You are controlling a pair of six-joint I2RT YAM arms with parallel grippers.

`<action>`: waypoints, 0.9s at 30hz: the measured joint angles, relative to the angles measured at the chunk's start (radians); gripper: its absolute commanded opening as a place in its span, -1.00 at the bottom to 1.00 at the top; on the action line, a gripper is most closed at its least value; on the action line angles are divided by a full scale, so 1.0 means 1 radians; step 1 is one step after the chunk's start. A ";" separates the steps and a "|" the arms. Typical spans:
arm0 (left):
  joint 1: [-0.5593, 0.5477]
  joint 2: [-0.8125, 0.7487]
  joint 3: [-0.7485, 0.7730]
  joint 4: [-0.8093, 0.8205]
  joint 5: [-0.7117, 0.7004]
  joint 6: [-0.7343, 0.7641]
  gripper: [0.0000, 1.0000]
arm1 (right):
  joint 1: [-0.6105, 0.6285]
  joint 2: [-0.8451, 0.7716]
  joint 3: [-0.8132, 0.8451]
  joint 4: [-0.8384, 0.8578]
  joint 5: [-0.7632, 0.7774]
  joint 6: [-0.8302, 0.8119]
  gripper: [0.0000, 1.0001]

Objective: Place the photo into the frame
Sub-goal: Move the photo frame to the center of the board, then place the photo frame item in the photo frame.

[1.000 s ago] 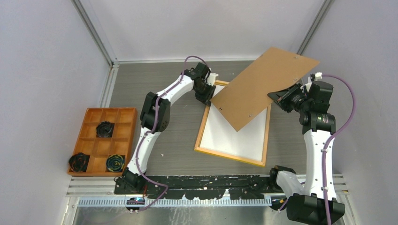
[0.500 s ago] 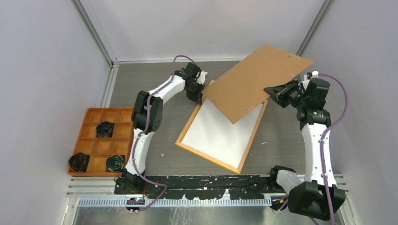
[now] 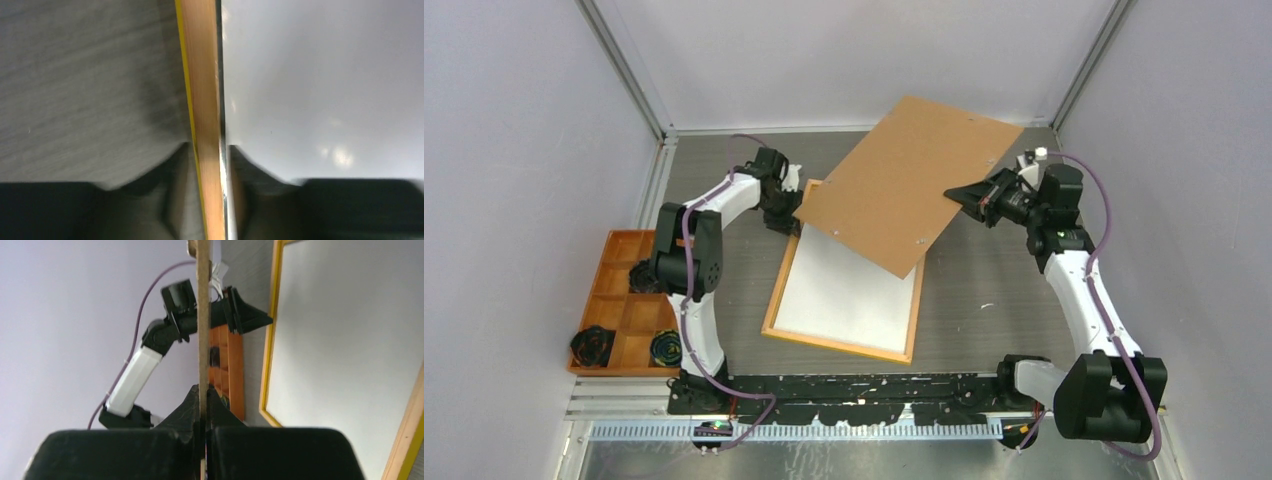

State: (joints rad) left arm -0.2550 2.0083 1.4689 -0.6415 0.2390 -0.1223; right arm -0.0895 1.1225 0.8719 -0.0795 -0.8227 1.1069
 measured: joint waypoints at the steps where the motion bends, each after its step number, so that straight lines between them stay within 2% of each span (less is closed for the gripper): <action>1: 0.011 -0.017 -0.019 -0.011 0.005 0.000 0.12 | 0.016 0.008 -0.002 0.013 -0.019 -0.001 -0.99; 5: 0.049 -0.089 -0.042 -0.062 0.014 0.037 0.42 | 0.043 0.022 -0.027 0.048 -0.104 -0.013 -0.99; 6: 0.064 -0.116 -0.042 -0.068 0.011 0.053 0.57 | 0.045 0.023 -0.041 0.058 -0.123 -0.023 -0.99; 7: 0.077 -0.138 -0.042 -0.071 0.006 0.062 0.61 | 0.049 0.023 -0.051 0.065 -0.136 -0.030 -0.99; 13: 0.158 -0.266 -0.035 -0.093 -0.003 0.144 0.64 | 0.084 0.040 -0.080 0.011 -0.179 -0.149 -0.98; 20: 0.176 -0.278 -0.026 -0.146 -0.014 0.211 0.63 | 0.210 0.164 -0.043 -0.171 -0.152 -0.357 -0.98; 27: 0.177 -0.256 -0.039 -0.164 0.002 0.240 0.59 | 0.238 0.234 -0.056 -0.164 -0.126 -0.376 -0.99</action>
State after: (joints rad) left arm -0.0780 1.7523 1.4296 -0.8059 0.2405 0.1173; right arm 0.1486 1.3563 0.8162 -0.2436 -0.9485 0.7311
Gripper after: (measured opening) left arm 0.803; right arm 0.042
